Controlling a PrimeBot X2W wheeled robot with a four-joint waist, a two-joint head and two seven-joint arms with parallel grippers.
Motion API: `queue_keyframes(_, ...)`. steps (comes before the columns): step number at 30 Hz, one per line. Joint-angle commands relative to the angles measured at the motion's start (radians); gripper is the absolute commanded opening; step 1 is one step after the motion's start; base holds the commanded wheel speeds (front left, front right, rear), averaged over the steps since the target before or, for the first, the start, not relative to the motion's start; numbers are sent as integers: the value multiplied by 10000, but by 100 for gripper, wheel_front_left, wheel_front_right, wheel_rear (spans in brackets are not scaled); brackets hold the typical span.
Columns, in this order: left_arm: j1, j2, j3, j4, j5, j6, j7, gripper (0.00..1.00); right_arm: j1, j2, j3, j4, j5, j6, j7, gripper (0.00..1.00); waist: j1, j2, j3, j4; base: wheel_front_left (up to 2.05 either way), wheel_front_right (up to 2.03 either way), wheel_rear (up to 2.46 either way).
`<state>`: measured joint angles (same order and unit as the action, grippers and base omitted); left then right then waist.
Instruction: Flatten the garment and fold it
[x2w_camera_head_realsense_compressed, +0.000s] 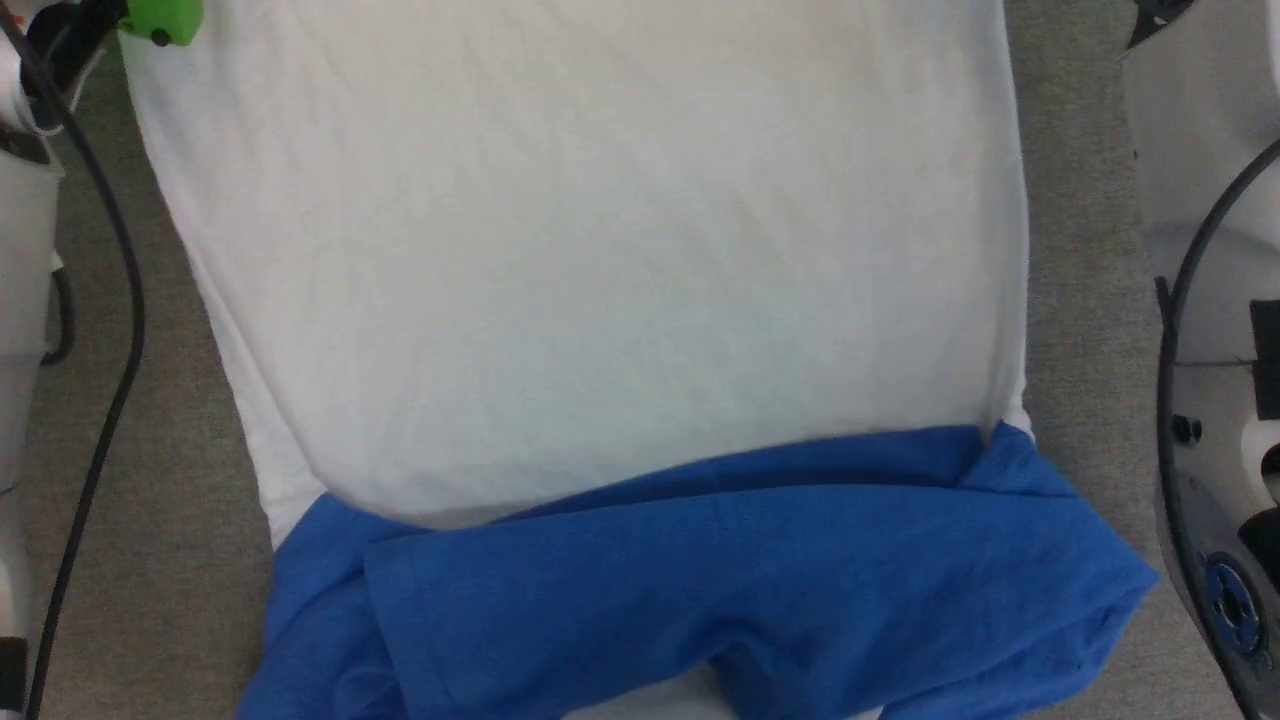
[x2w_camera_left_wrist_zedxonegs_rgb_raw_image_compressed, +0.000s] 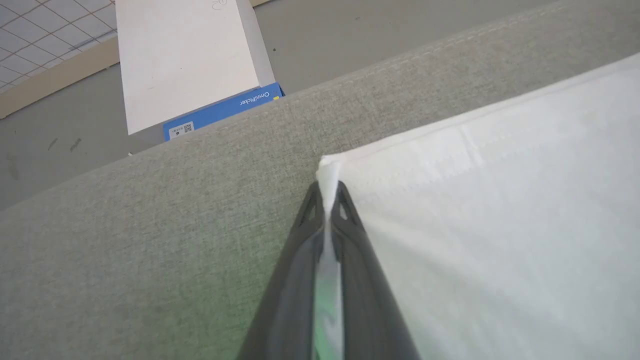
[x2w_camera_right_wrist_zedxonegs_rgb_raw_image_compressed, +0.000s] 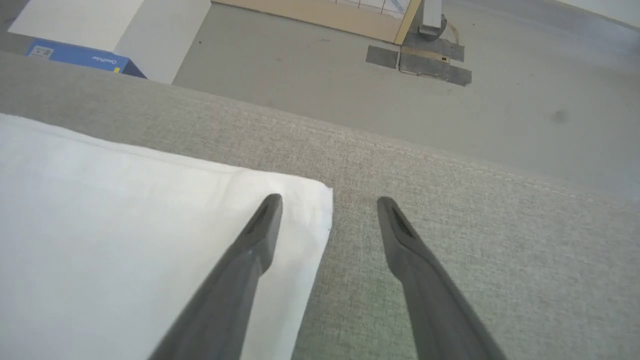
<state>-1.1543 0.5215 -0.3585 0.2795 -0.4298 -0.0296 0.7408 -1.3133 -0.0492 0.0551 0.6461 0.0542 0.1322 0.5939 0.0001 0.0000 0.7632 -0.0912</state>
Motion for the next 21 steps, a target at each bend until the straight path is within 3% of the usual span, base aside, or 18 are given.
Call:
queue_keyframes(1, -199, -147, -58, 135, -156, -88, -155, 0, -242, -11, -255, 275, -154, -15, 260, 100, -1, 0, 191, 374, 0, 0, 0)
queue_keyframes(5, -336, -356, -190, 442, -160, -201, -495, 0, -506, -11, -861, 883, -766, -15, 1165, 100, -1, 0, 249, 590, 0, 0, 0)
queue_keyframes(6, -352, -381, -211, 517, -163, -227, -568, 0, -533, -11, -968, 988, -854, -15, 1421, 47, -1, 0, 247, 618, 0, 0, 0)
queue_keyframes(7, -377, -410, -226, 595, -177, -266, -678, 0, -562, -11, -1016, 1097, -955, -15, 1763, 14, -1, 0, 249, 649, 0, 0, 0)
queue_keyframes(8, -390, -434, -218, 650, -208, -297, -792, 0, -579, -11, -1018, 1152, -1047, -15, 2025, 0, -1, 0, 245, 657, 0, 0, 0)
queue_keyframes(12, -531, -433, -214, 845, -178, -436, -1451, 0, -605, -11, -924, 942, -1280, -15, 2403, 0, -1, 0, 210, 632, 0, 0, 0)
queue_keyframes(21, -1013, -199, -152, 1325, 747, -286, -4329, 0, -693, -11, -865, -32, -1936, -15, -397, 0, -1, 0, 20, 364, 0, 0, 0)
